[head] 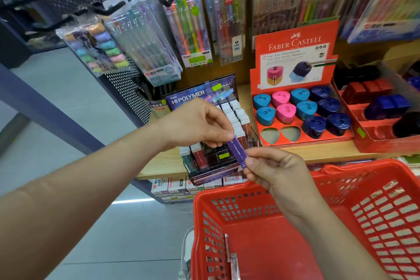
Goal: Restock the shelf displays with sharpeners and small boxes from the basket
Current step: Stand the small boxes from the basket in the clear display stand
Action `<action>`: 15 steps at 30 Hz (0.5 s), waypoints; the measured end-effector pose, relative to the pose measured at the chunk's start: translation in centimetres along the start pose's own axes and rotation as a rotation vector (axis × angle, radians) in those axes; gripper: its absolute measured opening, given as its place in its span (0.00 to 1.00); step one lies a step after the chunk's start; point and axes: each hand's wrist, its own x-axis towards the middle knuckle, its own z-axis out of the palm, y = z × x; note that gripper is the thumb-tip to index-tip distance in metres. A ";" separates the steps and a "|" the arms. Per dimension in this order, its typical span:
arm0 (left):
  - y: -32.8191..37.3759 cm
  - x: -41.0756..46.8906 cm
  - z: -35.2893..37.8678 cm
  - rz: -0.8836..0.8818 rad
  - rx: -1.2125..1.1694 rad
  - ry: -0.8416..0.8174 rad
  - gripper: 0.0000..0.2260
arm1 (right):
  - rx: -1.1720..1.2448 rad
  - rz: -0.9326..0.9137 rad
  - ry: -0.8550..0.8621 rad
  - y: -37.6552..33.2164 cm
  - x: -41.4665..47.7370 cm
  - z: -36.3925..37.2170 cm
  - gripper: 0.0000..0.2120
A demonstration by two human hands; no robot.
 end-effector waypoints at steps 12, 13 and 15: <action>-1.0 1.0 -0.7 0.099 0.169 0.460 0.02 | -0.074 0.028 0.198 -0.9 0.1 -2.8 0.10; -0.7 1.4 -0.1 0.116 0.150 0.464 0.02 | -0.070 0.034 0.211 -0.9 0.2 -3.0 0.10; -0.1 2.1 1.1 0.158 0.200 0.463 0.02 | -0.074 0.040 0.222 -0.8 0.3 -3.4 0.10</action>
